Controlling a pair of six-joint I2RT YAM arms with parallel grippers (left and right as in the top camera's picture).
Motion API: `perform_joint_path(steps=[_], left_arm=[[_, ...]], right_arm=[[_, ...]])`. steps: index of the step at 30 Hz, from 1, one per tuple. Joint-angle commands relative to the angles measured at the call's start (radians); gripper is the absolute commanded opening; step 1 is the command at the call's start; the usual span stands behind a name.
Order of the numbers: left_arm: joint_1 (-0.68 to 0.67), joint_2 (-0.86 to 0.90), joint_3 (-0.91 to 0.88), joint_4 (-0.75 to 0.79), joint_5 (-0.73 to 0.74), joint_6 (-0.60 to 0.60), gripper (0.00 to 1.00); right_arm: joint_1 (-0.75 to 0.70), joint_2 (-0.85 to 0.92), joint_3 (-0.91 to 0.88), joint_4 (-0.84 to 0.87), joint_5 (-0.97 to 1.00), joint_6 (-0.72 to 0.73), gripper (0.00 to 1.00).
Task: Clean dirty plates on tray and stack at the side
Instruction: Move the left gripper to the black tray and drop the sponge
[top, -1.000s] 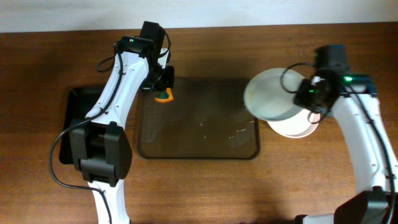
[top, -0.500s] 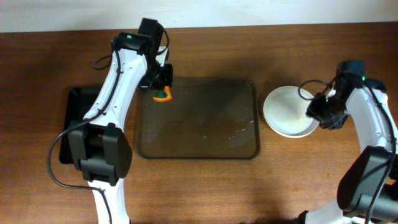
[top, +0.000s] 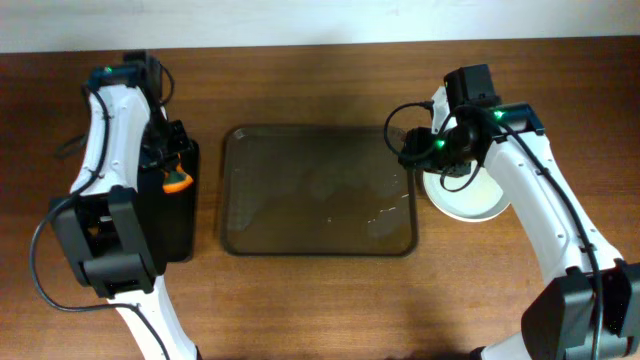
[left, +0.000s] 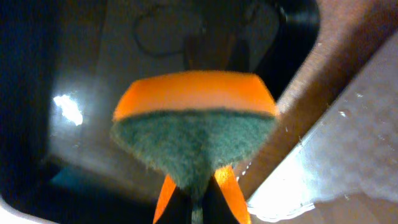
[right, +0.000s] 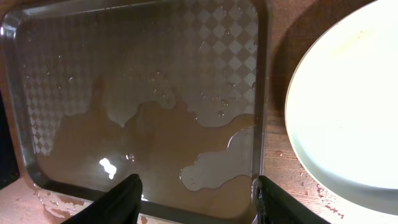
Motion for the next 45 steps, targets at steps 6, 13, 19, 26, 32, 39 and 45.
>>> perform_joint_path(steps=[6,13,19,26,32,39,45], left_arm=[[0.023,-0.005,-0.145,0.132,-0.008,-0.013,0.62],[0.031,-0.011,-0.068,0.104,0.019,0.016,0.87],[-0.078,-0.186,0.196,0.005,0.05,0.033,0.92],[-0.126,-0.341,0.196,-0.039,0.05,0.032,1.0],[-0.126,-0.341,0.196,-0.039,0.05,0.032,1.0],[-0.126,-0.341,0.196,-0.039,0.05,0.032,1.0],[-0.126,-0.341,0.196,-0.039,0.05,0.032,1.0]], right_arm=[[0.006,0.008,0.013,-0.003,0.009,-0.01,0.63],[0.006,0.008,0.013,-0.003,0.009,-0.01,0.64],[0.006,0.004,0.013,0.0,0.009,-0.01,0.73],[0.006,-0.228,0.013,-0.054,0.015,-0.021,0.76],[0.006,-0.517,0.013,-0.117,0.108,-0.067,0.81],[0.006,-0.497,0.013,-0.117,0.14,-0.085,0.83],[0.005,-0.492,0.013,-0.112,0.141,-0.085,0.83]])
